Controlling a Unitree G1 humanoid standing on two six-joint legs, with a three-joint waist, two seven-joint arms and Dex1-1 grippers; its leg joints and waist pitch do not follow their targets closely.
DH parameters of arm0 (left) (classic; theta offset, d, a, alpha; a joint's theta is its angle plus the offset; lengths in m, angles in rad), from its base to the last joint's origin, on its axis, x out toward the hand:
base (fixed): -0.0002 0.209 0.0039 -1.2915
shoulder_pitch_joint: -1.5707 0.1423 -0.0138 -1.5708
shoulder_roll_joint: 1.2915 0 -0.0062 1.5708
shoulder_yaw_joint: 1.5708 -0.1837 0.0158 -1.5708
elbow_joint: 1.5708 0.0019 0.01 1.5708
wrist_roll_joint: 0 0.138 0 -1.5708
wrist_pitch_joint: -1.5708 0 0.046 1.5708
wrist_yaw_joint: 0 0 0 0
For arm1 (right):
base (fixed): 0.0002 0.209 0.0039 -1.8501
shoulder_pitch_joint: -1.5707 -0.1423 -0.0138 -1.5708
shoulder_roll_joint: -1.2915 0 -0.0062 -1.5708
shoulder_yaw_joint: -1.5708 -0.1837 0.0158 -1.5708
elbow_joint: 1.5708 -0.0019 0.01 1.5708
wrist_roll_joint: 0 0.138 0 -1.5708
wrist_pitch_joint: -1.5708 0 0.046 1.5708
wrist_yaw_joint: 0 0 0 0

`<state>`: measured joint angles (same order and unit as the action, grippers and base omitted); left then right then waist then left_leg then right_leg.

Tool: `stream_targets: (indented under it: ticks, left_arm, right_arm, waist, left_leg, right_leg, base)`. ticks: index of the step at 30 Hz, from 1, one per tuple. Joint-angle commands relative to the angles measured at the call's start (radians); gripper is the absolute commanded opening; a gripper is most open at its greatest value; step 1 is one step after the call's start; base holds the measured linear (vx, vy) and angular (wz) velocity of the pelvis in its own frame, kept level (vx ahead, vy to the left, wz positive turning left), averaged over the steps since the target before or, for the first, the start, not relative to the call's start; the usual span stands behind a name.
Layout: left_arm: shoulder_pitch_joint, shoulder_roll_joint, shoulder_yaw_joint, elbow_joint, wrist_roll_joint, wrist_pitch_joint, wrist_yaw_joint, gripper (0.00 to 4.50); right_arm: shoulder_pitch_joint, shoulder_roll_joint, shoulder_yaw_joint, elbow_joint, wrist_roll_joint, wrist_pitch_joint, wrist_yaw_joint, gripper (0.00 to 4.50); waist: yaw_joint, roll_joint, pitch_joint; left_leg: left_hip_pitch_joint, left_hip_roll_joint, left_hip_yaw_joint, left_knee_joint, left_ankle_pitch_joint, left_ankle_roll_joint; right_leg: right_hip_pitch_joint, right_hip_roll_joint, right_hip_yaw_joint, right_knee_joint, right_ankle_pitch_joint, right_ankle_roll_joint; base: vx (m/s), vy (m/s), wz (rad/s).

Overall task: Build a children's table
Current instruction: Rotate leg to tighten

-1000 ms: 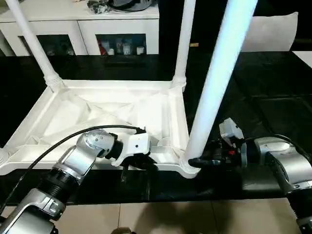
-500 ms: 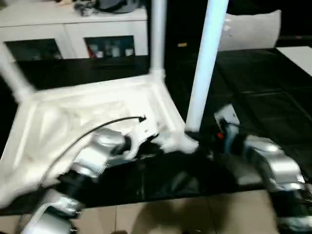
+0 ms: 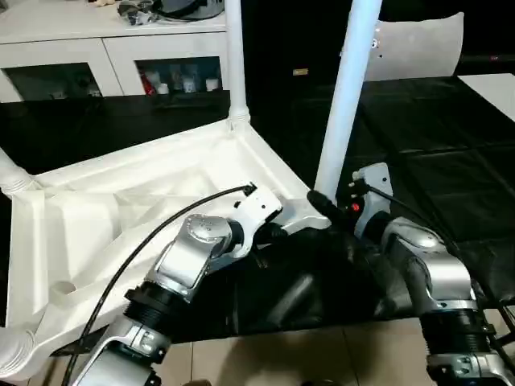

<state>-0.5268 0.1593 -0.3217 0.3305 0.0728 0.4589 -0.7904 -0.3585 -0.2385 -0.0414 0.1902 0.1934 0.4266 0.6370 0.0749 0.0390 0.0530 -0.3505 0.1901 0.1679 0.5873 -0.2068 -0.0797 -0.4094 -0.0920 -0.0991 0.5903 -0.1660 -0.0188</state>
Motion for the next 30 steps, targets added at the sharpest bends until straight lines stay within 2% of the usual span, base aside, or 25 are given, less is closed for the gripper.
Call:
stream_targets:
  ticks: [1, 5, 6, 7, 9, 11, 16, 17, 18, 19, 21, 26, 30]
  left_arm:
    - [-0.009, -0.006, -0.006, -0.04, -0.026, -0.051, -0.013, 0.0]
    - [0.0, 0.069, -0.032, -0.04, -0.019, -0.105, -0.114, 0.0]
    - [0.001, 0.09, -0.04, -0.037, -0.016, -0.126, -0.145, 0.0]
    - [0.001, 0.105, -0.045, -0.035, -0.017, -0.139, -0.167, 0.0]
    - [-0.001, 0.138, -0.056, -0.031, -0.02, -0.166, -0.218, 0.0]
    - [-0.003, 0.171, -0.069, -0.026, -0.025, -0.209, -0.273, 0.0]
    - [-0.003, 0.235, -0.094, -0.028, -0.043, -0.293, -0.402, 0.0]
    - [-0.004, 0.247, -0.1, -0.027, -0.049, -0.309, -0.43, 0.0]
    - [-0.006, 0.258, -0.106, -0.027, -0.054, -0.321, -0.452, 0.0]
    - [-0.006, 0.266, -0.111, -0.027, -0.055, -0.33, -0.469, 0.0]
    - [-0.007, 0.281, -0.122, -0.026, -0.057, -0.348, -0.503, 0.0]
    - [-0.015, 0.311, -0.14, -0.015, -0.056, -0.39, -0.565, 0.0]
    - [-0.018, 0.313, -0.141, -0.006, -0.055, -0.401, -0.571, 0.0]
  right_arm:
    - [0.013, 0.007, 0.069, -0.011, 0.021, 0.006, 0.074, 3.59]
    - [0.007, -0.092, 0.061, -0.004, 0.032, -0.029, 0.2, 4.05]
    - [0.006, -0.118, 0.064, -0.004, 0.033, -0.034, 0.235, 4.12]
    - [0.005, -0.137, 0.068, -0.004, 0.033, -0.04, 0.261, 4.12]
    - [0.001, -0.179, 0.08, -0.003, 0.031, -0.056, 0.317, 4.42]
    - [-0.004, -0.215, 0.094, -0.001, 0.039, -0.059, 0.378, 4.42]
    - [-0.009, -0.284, 0.131, 0.001, 0.064, -0.064, 0.537, 4.42]
    - [-0.011, -0.296, 0.14, 0.006, 0.069, -0.074, 0.574, 4.26]
    - [-0.014, -0.305, 0.149, 0.011, 0.073, -0.082, 0.602, 4.15]
    - [-0.015, -0.311, 0.155, 0.014, 0.077, -0.081, 0.62, 4.07]
    - [-0.017, -0.322, 0.167, 0.016, 0.088, -0.073, 0.657, 4.04]
    - [-0.009, -0.342, 0.19, -0.01, 0.131, -0.029, 0.748, 3.42]
    - [-0.006, -0.341, 0.192, -0.01, 0.132, -0.034, 0.761, 3.21]
  waist:
    - [0.004, -0.017, -0.056]
    - [0.008, -0.017, -0.06]
    - [0.01, -0.014, -0.064]
    - [0.011, -0.013, -0.063]
    - [0.016, -0.012, -0.064]
    - [0.018, -0.012, -0.065]
    - [0.036, -0.01, -0.069]
    - [0.036, -0.01, -0.068]
    - [0.043, -0.016, -0.071]
    - [0.045, -0.014, -0.07]
    - [0.049, -0.017, -0.07]
    - [0.061, -0.016, -0.071]
    - [0.068, -0.014, -0.073]
  left_leg:
    - [-0.011, 0.026, -0.006, -0.068, -0.142, 0.082]
    - [-0.015, 0.026, -0.006, -0.063, -0.104, 0.094]
    - [-0.014, 0.028, -0.006, -0.061, -0.097, 0.102]
    - [-0.013, 0.028, -0.005, -0.061, -0.099, 0.105]
    - [-0.013, 0.03, -0.005, -0.06, -0.1, 0.111]
    - [-0.013, 0.03, -0.005, -0.059, -0.096, 0.112]
    - [-0.01, 0.038, -0.004, -0.057, -0.103, 0.11]
    - [-0.009, 0.039, -0.003, -0.057, -0.105, 0.109]
    - [-0.01, 0.038, -0.002, -0.055, -0.1, 0.11]
    - [-0.011, 0.038, -0.003, -0.055, -0.103, 0.11]
    - [-0.009, 0.038, -0.002, -0.056, -0.113, 0.101]
    - [-0.008, 0.039, -0.002, -0.055, -0.109, 0.096]
    - [-0.008, 0.04, -0.002, -0.055, -0.1, 0.085]
  right_leg:
    - [0.06, -0.054, 0.046, -0.086, -0.349, -0.127]
    - [0.065, -0.055, 0.047, -0.077, -0.285, -0.151]
    - [0.064, -0.054, 0.048, -0.071, -0.246, -0.167]
    - [0.063, -0.054, 0.047, -0.072, -0.243, -0.17]
    - [0.063, -0.055, 0.048, -0.069, -0.235, -0.179]
    - [0.062, -0.054, 0.047, -0.068, -0.228, -0.183]
    - [0.061, -0.056, 0.048, -0.059, -0.209, -0.205]
    - [0.059, -0.055, 0.049, -0.059, -0.207, -0.207]
    - [0.061, -0.058, 0.05, -0.055, -0.194, -0.214]
    - [0.061, -0.058, 0.049, -0.055, -0.199, -0.215]
    - [0.061, -0.06, 0.05, -0.061, -0.245, -0.201]
    - [0.06, -0.059, 0.05, -0.06, -0.267, -0.187]
    - [0.058, -0.059, 0.05, -0.057, -0.252, -0.189]
  base:
    - [0.0, 0.0, 0.0]
    - [0.0, 0.0, 0.0]
    - [0.0, 0.0, 0.0]
    - [0.0, 0.0, 0.0]
    - [0.0, 0.0, 0.0]
    - [0.0, 0.0, 0.0]
    - [0.0, 0.0, 0.0]
    - [0.0, 0.0, 0.0]
    - [0.0, 0.0, 0.0]
    - [0.0, 0.0, 0.0]
    - [0.0, 0.0, 0.0]
    - [0.0, 0.0, 0.0]
    - [0.0, 0.0, 0.0]
